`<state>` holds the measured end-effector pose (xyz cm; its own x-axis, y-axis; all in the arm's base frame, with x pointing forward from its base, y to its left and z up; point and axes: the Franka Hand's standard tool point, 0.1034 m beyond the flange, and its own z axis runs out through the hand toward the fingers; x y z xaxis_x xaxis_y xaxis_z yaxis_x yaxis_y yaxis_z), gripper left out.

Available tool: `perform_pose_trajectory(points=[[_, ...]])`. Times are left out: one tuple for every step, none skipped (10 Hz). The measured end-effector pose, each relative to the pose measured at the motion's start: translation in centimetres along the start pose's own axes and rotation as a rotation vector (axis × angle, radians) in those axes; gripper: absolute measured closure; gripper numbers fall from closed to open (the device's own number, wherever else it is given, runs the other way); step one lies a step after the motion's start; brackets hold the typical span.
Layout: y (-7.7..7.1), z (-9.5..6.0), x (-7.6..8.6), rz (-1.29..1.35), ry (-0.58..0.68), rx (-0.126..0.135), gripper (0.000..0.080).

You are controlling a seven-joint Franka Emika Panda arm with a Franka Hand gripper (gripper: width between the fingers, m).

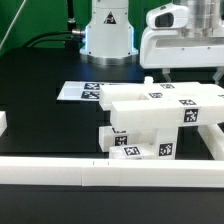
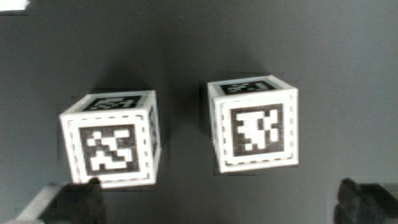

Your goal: Assemble chair

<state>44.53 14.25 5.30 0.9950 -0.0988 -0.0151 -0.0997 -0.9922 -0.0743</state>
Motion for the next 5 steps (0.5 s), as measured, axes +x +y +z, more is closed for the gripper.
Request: perform_pose_trajectory(points=[[-0.1, 0.0, 0.0, -0.004, -0.001, -0.001, 0.0151], [-0.7, 0.2, 0.5, -0.025, -0.003, -0.003, 0.0151], [-1.1, 0.3, 1.0, -0.078, -0.011, -0.007, 0.0151], [-1.0, 0.0, 1.6, -0.084, -0.003, -0.003, 0.0151], [-1.0, 0.1, 1.4, -0.084, -0.003, -0.004, 0.0151]])
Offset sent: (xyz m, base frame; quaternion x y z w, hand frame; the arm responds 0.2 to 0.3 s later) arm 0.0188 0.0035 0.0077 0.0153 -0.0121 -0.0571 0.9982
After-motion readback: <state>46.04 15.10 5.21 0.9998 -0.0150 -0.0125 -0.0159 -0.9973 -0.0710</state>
